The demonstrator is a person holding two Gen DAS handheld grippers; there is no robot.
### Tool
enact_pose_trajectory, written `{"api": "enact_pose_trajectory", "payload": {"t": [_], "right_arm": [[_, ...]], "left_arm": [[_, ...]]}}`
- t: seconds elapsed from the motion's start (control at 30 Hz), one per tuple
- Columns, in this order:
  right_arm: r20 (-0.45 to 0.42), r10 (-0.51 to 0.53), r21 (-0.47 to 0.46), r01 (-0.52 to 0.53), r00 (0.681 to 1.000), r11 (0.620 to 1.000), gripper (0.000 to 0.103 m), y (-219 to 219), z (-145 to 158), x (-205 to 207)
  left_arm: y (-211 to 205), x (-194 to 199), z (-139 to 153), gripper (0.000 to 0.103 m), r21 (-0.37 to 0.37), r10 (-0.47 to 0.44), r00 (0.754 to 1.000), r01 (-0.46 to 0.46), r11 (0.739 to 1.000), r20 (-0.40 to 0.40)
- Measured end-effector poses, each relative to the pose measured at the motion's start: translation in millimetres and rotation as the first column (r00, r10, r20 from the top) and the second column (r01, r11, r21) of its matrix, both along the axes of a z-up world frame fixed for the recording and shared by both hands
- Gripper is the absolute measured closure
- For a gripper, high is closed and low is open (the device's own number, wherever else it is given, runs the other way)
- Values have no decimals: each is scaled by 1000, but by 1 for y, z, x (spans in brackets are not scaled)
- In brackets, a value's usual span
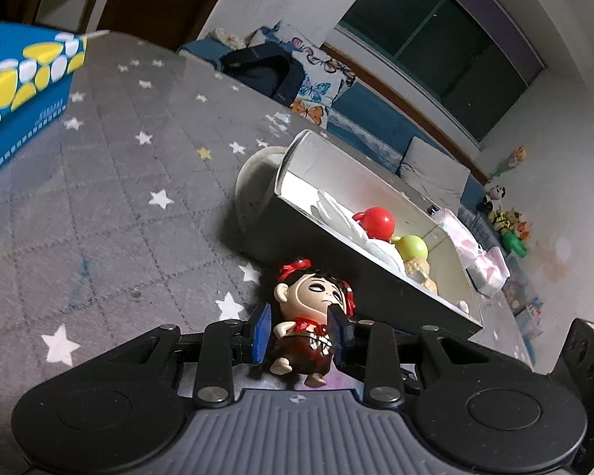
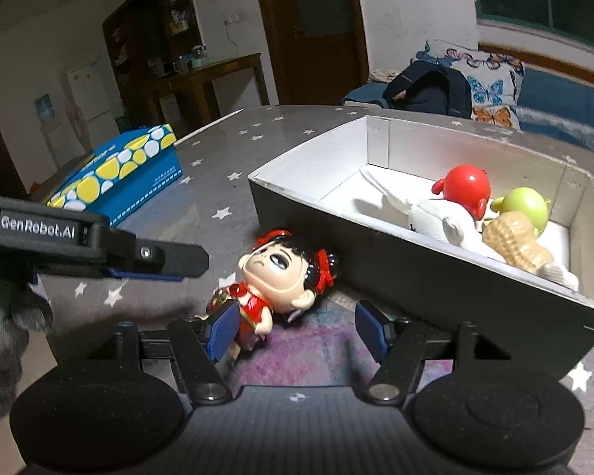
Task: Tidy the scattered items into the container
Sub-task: 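Close the right gripper around the doll while the left gripper grips its head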
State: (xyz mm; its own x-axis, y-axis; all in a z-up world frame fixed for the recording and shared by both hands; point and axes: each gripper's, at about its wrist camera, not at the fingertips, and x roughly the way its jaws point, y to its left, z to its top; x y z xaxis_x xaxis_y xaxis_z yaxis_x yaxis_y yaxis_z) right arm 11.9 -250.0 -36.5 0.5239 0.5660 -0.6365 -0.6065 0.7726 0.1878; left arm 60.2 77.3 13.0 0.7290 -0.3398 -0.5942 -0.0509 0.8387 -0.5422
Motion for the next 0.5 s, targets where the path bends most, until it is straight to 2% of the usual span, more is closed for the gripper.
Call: {"api": "enact_pose_trajectory", "payload": {"t": [0.17, 0.5], "right_arm": [[-41, -9, 61, 12, 999, 998, 37, -1, 1, 9], [-63, -9, 76, 14, 998, 997, 37, 7, -2, 16]], "left_arm": [[9, 9, -8, 69, -86, 7, 1000, -9, 996, -28], [15, 19, -14, 69, -143, 13, 999, -17, 990, -31]]}}
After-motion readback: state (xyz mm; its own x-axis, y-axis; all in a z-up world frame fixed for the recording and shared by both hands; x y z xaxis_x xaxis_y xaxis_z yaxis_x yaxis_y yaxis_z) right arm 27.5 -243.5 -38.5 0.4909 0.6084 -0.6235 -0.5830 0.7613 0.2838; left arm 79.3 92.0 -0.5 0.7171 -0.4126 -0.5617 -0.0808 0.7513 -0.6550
